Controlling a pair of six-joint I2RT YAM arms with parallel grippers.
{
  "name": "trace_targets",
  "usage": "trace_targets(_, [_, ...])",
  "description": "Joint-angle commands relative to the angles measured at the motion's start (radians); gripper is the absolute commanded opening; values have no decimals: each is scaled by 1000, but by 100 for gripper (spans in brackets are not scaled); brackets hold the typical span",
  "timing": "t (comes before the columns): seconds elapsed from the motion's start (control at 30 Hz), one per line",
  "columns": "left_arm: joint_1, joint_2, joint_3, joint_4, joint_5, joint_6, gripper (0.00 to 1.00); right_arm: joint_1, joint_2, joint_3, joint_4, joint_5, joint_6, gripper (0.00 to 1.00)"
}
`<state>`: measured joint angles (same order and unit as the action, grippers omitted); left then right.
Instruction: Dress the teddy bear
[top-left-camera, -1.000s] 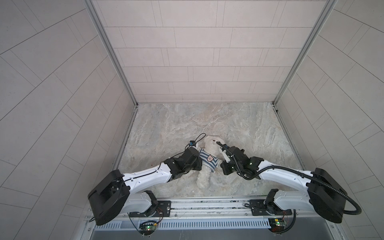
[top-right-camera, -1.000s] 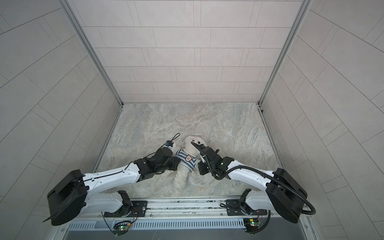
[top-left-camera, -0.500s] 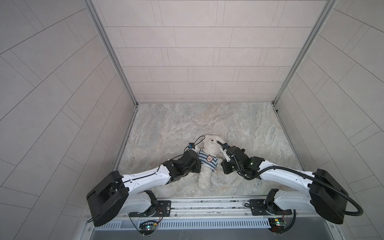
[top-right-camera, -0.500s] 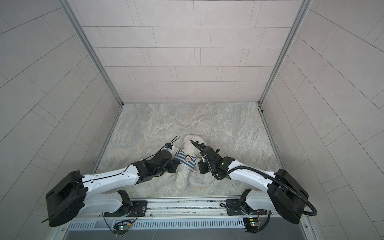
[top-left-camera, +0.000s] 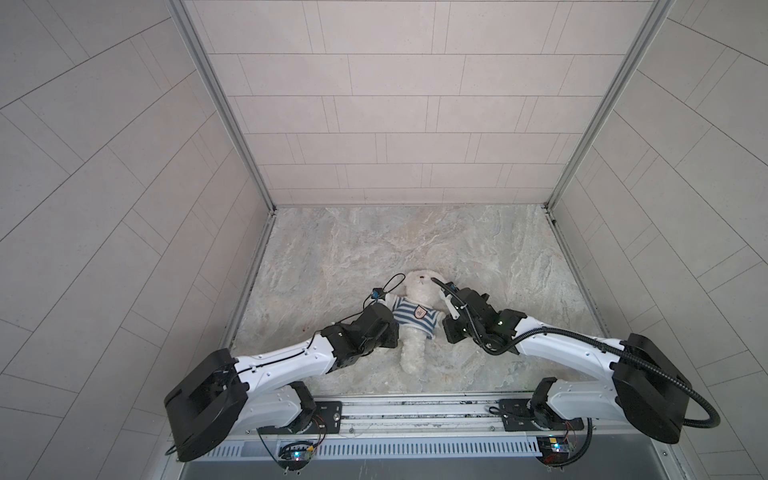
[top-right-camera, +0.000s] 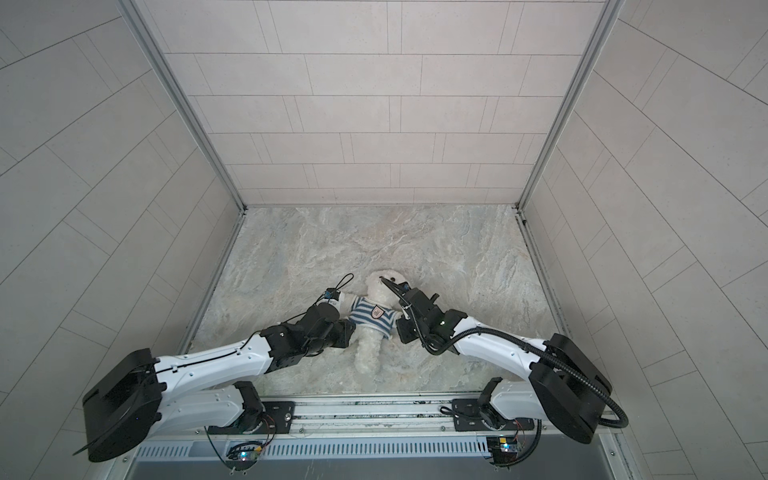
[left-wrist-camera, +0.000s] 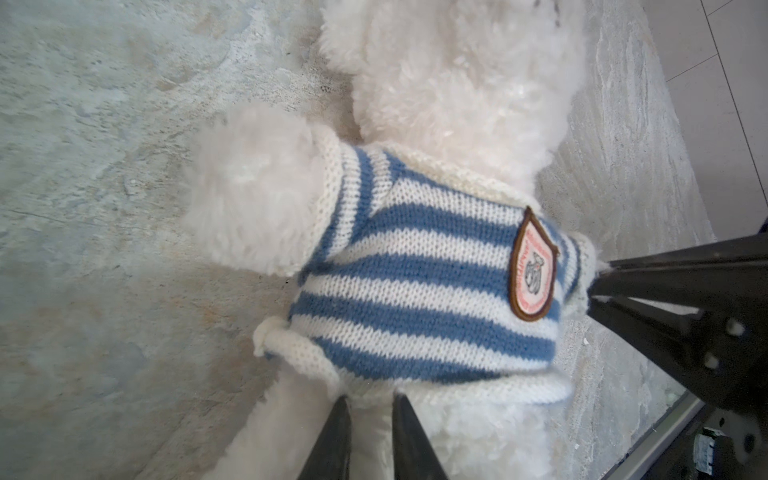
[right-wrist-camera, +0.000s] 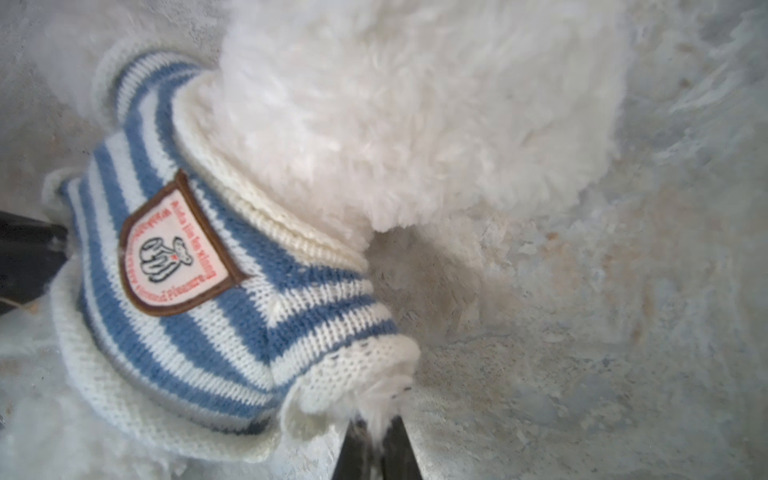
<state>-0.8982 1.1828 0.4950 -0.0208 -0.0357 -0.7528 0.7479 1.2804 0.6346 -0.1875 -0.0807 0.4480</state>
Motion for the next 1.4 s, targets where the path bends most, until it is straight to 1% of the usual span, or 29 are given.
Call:
trace_targets(0.0, [-4,-2,-12,-36,-23,-9,23,-26,26,42,-3,30,-26,0])
trace_targets(0.3, [-17,8,-8,-23,-22,-22,23,-50,128,120,-2,5,-59,0])
trace_targets(0.4, [-21,-22,-10,-38,-39,-23,24,-72,162,155,-9,-16,-63,2])
trace_targets(0.57, [-22,-84,-35,-53,-76,-15,36,-90,199,208,-33,-34,-72,5])
trace_targets(0.67, [-21,-121,-32,-80,-96,3,45,-98,182,203,-50,-13,-69,11])
trace_targets(0.77, [-19,-165,-15,-119,-118,27,58,-124,133,166,-58,5,-54,20])
trace_targets(0.8, [-18,-187,-10,-136,-130,39,65,-126,104,158,-77,33,-58,26])
trace_targets(0.83, [-18,-214,-6,-152,-147,52,74,-126,70,151,-95,63,-57,32])
trace_targets(0.87, [-17,-243,-6,-168,-169,61,82,-127,38,139,-105,95,-56,40])
trace_targets(0.9, [-16,-283,-11,-180,-199,74,93,-126,-5,125,-113,141,-52,49])
trace_targets(0.93, [-12,-327,-20,-185,-226,93,100,-128,-54,110,-115,180,-60,65])
trace_targets(0.97, [-1,-369,-24,-197,-248,112,100,-130,-102,93,-113,217,-71,91])
trace_targets(1.0, [17,-413,-24,-218,-295,131,100,-130,-159,69,-100,265,-84,99])
trace_targets(1.07, [76,-479,-16,-247,-324,174,100,-132,-271,14,-55,350,-125,99])
trace_targets(1.1, [106,-503,-3,-273,-356,186,100,-138,-332,-9,-30,390,-154,99])
trace_targets(1.17, [140,-528,28,-308,-455,212,100,-166,-446,-80,6,476,-191,99])
trace_targets(1.23, [161,-526,48,-283,-529,288,100,-213,-529,-128,48,547,-228,100])
trace_targets(1.27, [167,-516,60,-272,-570,309,100,-241,-553,-147,69,563,-245,99])
trace_targets(1.3, [172,-502,65,-241,-610,354,100,-283,-571,-167,97,558,-270,100])
trace_targets(1.37, [175,-477,51,-142,-663,468,100,-361,-585,-186,131,518,-313,99])
